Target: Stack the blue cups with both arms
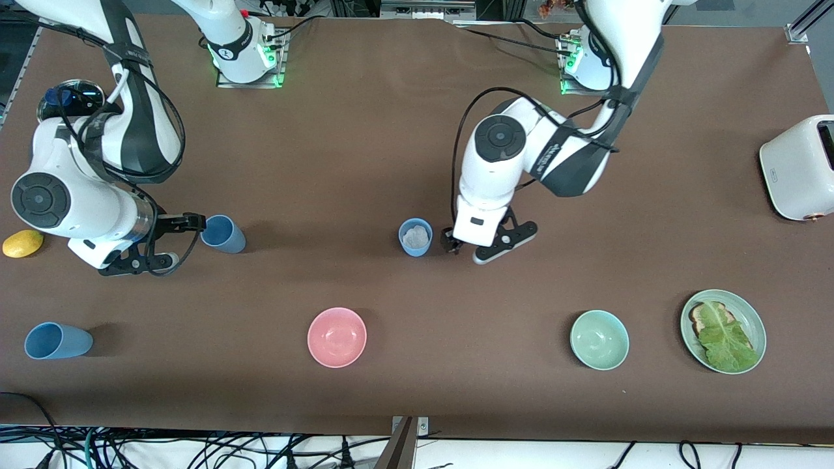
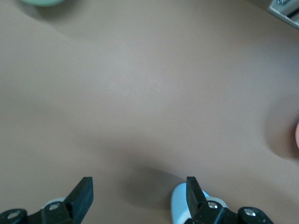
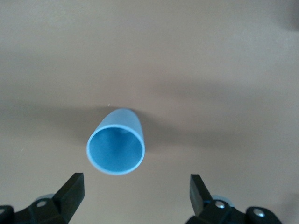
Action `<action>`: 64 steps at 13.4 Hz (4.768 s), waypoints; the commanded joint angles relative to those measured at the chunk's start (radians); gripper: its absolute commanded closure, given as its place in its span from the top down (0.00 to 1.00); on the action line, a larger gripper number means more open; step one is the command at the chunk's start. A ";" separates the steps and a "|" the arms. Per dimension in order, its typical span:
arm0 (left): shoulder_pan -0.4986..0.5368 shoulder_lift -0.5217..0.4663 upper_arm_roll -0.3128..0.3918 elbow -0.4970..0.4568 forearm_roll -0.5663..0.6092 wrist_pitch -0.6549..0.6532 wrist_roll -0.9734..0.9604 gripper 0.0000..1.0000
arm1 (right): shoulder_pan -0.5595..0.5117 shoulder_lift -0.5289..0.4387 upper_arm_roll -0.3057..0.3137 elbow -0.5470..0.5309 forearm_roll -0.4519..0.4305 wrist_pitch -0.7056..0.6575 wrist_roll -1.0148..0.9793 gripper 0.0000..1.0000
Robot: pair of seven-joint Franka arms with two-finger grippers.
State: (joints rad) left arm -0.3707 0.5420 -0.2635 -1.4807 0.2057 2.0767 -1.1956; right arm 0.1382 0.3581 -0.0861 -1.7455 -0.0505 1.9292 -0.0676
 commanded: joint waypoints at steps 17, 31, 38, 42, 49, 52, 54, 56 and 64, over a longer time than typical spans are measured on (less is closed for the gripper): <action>0.490 -0.218 -0.013 0.103 -0.118 -0.424 1.072 1.00 | 0.000 -0.071 -0.037 -0.405 0.032 0.436 -0.018 0.97; 0.596 -0.266 0.003 0.217 -0.111 -0.613 1.344 1.00 | 0.037 -0.033 -0.034 -0.335 0.077 0.421 0.018 0.00; 0.386 -0.310 0.247 0.163 -0.163 -0.589 1.346 1.00 | 0.210 0.030 0.011 0.036 0.077 0.065 0.343 0.00; 0.383 -0.453 0.247 -0.071 -0.163 -0.434 1.334 1.00 | 0.346 0.109 0.011 0.205 0.087 -0.005 0.558 0.00; 0.366 -0.538 0.253 -0.184 -0.160 -0.374 1.334 1.00 | 0.491 0.222 0.022 0.457 0.144 -0.093 0.802 0.00; 0.372 -0.534 0.251 -0.167 -0.160 -0.379 1.338 1.00 | 0.546 0.269 0.025 0.529 0.156 -0.090 0.839 0.00; 0.372 -0.536 0.251 -0.149 -0.161 -0.395 1.338 1.00 | 0.569 0.310 0.025 0.581 0.156 -0.085 0.886 0.00; 0.369 -0.537 0.251 -0.129 -0.164 -0.423 1.340 1.00 | 0.586 0.334 0.025 0.604 0.156 -0.082 0.896 0.00; 0.383 -0.527 0.254 -0.124 -0.259 -0.434 1.347 1.00 | 0.597 0.378 0.025 0.606 0.155 -0.055 0.916 0.00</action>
State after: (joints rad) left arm 0.0079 0.0134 -0.0173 -1.6164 -0.0239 1.6601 0.1258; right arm 0.7288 0.7053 -0.0577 -1.1867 0.0897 1.8754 0.8299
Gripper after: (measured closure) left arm 0.000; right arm 0.952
